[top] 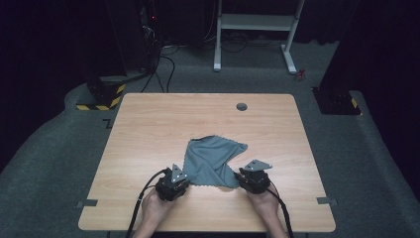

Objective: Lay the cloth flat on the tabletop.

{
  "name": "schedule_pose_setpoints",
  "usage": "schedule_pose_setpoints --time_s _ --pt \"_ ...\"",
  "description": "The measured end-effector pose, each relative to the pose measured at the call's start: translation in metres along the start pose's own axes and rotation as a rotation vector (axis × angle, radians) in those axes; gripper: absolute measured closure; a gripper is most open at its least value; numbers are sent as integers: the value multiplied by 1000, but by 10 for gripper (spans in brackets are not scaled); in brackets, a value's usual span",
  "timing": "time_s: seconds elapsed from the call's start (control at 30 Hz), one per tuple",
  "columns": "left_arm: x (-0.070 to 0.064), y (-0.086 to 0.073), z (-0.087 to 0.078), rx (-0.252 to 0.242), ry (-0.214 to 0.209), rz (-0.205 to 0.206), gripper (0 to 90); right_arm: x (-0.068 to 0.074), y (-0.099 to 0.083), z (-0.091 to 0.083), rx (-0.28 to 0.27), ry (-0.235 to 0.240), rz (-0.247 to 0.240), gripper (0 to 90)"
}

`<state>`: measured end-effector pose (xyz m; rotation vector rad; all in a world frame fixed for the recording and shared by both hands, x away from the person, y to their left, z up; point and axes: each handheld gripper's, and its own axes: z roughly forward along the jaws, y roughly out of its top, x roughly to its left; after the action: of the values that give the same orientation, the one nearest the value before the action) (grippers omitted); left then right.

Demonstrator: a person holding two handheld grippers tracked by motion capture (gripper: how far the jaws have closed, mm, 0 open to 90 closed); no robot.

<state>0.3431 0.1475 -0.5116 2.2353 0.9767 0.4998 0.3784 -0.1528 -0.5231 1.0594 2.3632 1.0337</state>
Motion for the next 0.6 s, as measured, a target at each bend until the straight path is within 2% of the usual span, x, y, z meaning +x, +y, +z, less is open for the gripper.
schedule_pose_setpoints --time_s 0.03,0.1,0.23,0.37,0.47,0.5,0.6 --pt "1 2 2 1 -3 0 858 0 0 0 -1 0 0 686" --pt "3 7 8 21 -14 2 878 0 0 0 -1 0 0 686" --pt "5 23 5 9 -35 24 879 0 0 0 -1 0 -3 686" --pt "8 43 3 4 -68 23 861 0 0 0 -2 0 -4 686" --pt "6 57 20 29 -80 51 859 0 0 0 -1 0 -4 687" --pt "6 57 20 29 -80 51 860 0 0 0 -1 0 -4 687" --pt "7 63 45 61 -96 34 839 0 0 0 -2 0 -3 686"
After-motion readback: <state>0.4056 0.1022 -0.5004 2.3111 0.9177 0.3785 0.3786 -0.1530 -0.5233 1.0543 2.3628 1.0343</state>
